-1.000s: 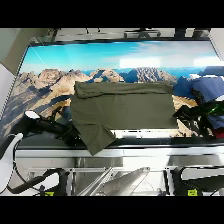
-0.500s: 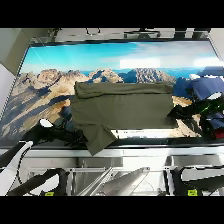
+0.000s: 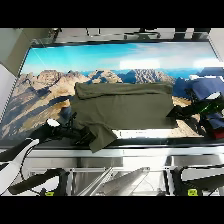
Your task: Fold the shirts.
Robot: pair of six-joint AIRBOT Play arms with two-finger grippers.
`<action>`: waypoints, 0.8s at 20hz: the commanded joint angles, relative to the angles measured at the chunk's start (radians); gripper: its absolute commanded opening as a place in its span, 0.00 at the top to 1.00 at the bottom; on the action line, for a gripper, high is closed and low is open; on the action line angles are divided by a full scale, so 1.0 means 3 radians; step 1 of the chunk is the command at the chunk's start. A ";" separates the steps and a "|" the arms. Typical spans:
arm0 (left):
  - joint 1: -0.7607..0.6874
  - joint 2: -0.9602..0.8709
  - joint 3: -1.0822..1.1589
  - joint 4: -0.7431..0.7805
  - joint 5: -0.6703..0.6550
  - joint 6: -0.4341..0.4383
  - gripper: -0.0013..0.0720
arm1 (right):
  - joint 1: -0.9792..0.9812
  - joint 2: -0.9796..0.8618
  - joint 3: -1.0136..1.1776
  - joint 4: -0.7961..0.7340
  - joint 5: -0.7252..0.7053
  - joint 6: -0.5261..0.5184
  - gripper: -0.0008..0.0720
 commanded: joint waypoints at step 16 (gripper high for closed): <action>0.0659 0.1030 0.0525 0.0178 -0.0139 0.0179 0.95 | -0.0370 0.0032 0.0014 -0.0045 0.0342 -0.0144 0.97</action>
